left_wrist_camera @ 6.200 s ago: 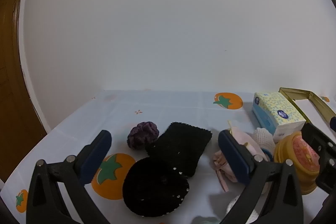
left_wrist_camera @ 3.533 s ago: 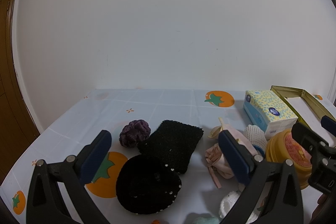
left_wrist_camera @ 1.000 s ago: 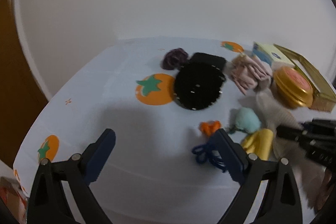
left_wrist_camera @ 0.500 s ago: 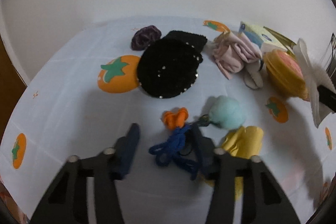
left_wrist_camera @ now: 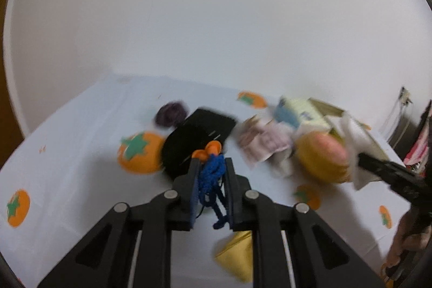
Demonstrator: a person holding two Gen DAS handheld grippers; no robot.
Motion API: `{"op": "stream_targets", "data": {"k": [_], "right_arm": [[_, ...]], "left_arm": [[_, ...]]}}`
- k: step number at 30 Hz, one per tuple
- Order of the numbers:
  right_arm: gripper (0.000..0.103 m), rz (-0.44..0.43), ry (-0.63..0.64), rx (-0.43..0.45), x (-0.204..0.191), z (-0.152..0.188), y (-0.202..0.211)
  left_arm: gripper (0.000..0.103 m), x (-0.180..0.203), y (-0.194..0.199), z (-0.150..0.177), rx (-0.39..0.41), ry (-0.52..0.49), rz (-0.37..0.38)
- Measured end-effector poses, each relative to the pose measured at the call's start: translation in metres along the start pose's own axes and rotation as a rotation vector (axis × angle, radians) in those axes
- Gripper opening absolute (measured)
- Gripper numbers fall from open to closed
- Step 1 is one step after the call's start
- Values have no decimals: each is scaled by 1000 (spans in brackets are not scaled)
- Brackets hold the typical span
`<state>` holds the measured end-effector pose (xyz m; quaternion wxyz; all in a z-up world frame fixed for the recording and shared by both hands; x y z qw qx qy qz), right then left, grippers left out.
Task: Organize soft objects
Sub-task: 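Carry the white towel with the right gripper while the left carries the cord toy to the tray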
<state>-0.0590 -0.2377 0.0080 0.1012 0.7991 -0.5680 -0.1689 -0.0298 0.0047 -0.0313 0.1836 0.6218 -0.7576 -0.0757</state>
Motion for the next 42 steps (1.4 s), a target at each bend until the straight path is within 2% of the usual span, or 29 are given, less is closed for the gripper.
{"op": "stream_targets", "data": {"k": [6, 12, 20, 42], "right_arm": [[21, 45, 12, 19, 18, -4, 2], [21, 55, 16, 24, 27, -6, 5], [21, 77, 42, 31, 25, -7, 7], [21, 49, 58, 40, 18, -9, 7]], "left_arm": [[14, 48, -8, -23, 53, -39, 89], [14, 83, -26, -27, 34, -88, 101], [14, 74, -24, -12, -12, -66, 95], [14, 68, -18, -18, -8, -78, 68]]}}
Point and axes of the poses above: each gripper's, at about its wrist camera, not at the fingertips, and y roughly against the way its jaws point, x to its right, z to its underside, the point moved 8 cm from there along -y, roughly the way its jaws point, and after that the axes turned 11 degrees about x, right-handed, at the moved point
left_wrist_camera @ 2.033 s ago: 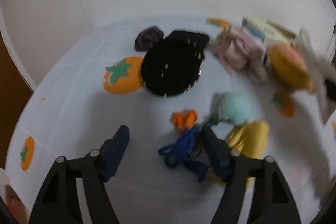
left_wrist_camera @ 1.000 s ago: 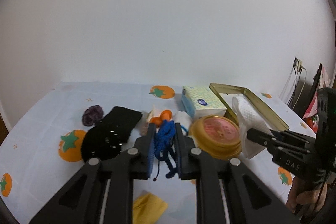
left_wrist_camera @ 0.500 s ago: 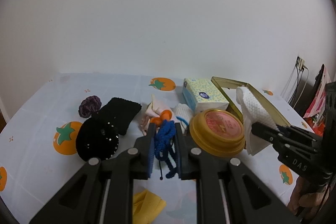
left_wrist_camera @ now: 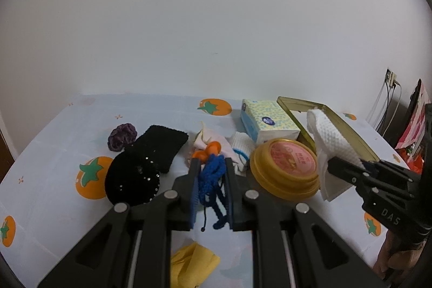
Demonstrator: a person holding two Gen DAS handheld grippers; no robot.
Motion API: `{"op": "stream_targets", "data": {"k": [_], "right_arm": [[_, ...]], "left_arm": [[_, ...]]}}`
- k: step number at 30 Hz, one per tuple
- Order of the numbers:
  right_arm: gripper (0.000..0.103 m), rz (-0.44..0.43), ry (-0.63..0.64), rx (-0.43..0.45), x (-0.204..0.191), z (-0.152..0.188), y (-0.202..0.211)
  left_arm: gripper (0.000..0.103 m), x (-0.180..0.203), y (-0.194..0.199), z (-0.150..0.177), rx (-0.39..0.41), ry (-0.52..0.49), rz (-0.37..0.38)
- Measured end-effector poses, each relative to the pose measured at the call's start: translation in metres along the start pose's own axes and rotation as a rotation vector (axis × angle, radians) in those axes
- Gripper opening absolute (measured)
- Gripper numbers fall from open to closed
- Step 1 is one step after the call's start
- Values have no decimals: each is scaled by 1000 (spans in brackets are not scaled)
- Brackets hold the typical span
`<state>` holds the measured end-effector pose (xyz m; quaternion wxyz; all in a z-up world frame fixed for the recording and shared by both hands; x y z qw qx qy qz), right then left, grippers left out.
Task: Organize soft objects
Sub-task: 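Carry the white towel with the right gripper while the left carries the cord toy to the tray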
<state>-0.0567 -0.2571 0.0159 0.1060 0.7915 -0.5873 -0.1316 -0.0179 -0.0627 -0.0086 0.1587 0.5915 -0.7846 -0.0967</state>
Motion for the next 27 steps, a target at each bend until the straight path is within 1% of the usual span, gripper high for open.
{"op": "stream_targets", "data": {"k": [7, 14, 19, 23, 27], "right_arm": [[21, 10, -3, 25, 7, -6, 10], [21, 49, -20, 49, 30, -13, 20], [21, 108, -42, 71, 60, -20, 28], [21, 172, -62, 88, 92, -25, 37], [21, 242, -78, 87, 126, -25, 42]], "left_arm": [[14, 12, 1, -10, 12, -19, 4], [14, 39, -1, -20, 22, -53, 46], [14, 72, -1, -37, 51, -70, 108], [14, 107, -6, -49, 73, -96, 162], [14, 147, -15, -57, 76, -102, 234]]}}
Point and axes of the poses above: each gripper's, at about its wrist camera, not at the fingertips, and y roughly against the way its jaws point, x to its right, z to its underside, the point moved 8 cm from there along -y, roughly the way its jaws point, and after that the axes turned 11 degrees about x, right-handed, at the moved point
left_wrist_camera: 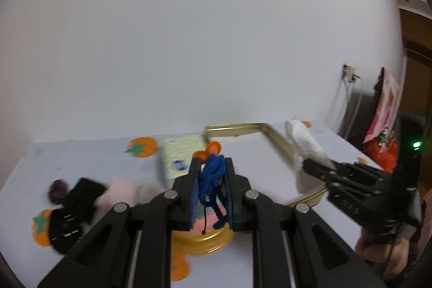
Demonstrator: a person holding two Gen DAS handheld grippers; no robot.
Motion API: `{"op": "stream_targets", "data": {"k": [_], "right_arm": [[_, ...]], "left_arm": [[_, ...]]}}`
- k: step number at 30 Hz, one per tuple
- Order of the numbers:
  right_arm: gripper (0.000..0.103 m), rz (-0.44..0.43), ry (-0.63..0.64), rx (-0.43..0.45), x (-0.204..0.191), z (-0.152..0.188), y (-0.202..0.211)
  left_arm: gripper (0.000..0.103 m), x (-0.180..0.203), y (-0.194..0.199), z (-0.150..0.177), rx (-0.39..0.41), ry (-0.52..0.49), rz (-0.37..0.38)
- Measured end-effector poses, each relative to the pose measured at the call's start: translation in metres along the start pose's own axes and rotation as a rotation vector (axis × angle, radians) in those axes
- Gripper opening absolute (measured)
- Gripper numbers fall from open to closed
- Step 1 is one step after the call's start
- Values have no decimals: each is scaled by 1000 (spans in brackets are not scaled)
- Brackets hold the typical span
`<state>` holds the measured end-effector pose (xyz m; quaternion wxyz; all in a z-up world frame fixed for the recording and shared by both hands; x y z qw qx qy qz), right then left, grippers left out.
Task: Organize soft objects
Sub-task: 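Carry the white towel with the right gripper while the left carries the cord toy to the tray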
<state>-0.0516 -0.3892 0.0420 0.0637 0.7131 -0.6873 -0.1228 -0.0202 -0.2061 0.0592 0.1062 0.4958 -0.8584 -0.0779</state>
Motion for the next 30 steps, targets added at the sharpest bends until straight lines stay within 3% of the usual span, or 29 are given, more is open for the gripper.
{"op": "stream_targets", "data": {"k": [7, 12, 17, 22, 30], "right_arm": [[21, 109, 4, -17, 55, 0, -17], [21, 158, 29, -26, 75, 6, -28], [21, 152, -22, -40, 88, 17, -42], [21, 141, 7, -54, 82, 22, -49], [21, 93, 0, -60, 85, 25, -58]], "left_arm": [[14, 65, -41, -9, 4, -15, 114], [14, 88, -74, 7, -30, 16, 179], [14, 88, -103, 34, -77, 24, 178], [14, 85, -121, 46, -103, 26, 164], [14, 78, -126, 52, -124, 104, 224]]}}
Point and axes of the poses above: each gripper's, at about its wrist camera, not at the fingertips, and y roughly against the way its jaws point, x to its right, z to its underside, the point moved 8 cm from there along -y, roughly the way its jaws point, and after that the axes turned 11 degrees about x, right-handed, at the moved point
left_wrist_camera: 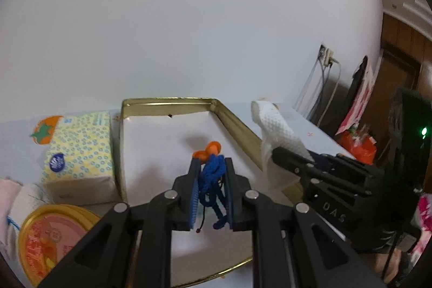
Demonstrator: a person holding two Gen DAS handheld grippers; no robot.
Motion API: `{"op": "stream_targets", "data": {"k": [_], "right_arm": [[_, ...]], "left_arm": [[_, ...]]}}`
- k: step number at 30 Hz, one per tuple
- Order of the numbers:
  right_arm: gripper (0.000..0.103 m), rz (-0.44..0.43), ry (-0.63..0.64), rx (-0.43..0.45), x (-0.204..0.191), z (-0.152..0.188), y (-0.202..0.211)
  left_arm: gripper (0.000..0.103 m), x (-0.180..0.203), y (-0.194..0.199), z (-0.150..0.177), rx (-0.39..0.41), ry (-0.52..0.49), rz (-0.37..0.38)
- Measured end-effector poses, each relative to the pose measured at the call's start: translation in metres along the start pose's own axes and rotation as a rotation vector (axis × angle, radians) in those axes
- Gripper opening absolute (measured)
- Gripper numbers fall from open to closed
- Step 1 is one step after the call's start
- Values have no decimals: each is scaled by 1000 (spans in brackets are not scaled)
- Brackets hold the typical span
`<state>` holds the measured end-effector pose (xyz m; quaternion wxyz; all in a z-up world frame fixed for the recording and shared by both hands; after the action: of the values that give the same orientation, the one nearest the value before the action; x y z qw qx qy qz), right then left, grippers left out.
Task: Organize soft objects
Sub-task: 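Carry the white towel with the right gripper while the left carries the cord toy to the tray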
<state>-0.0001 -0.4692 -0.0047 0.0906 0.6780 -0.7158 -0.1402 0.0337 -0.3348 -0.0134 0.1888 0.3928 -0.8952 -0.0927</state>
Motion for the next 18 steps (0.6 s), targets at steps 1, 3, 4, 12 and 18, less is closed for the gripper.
{"op": "stream_targets", "data": {"k": [1, 3, 4, 12, 18], "right_arm": [[21, -4, -2, 3, -1, -1, 1], [21, -6, -8, 19, 2, -3, -1], [21, -4, -7, 25, 2, -4, 1], [21, -36, -18, 46, -7, -6, 8], [21, -61, -4, 53, -29, -7, 14]], "left_arm": [[14, -1, 3, -2, 6, 16, 11], [14, -3, 7, -7, 24, 25, 13], [14, -2, 11, -10, 34, 25, 14], [14, -6, 62, -33, 108, 10, 15], [14, -57, 125, -36, 131, -19, -112]]}}
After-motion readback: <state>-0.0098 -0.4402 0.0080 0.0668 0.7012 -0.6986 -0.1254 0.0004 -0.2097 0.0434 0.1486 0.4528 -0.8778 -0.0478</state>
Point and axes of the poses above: each gripper's, at about its wrist camera, not at the fingertips, and y roughly against the way its jaws point, x to its right, z to its underside, the point moved 8 cm from there along -y, roughly the way its jaws point, and after that the axes turned 11 degrees about x, right-handed, at the moved point
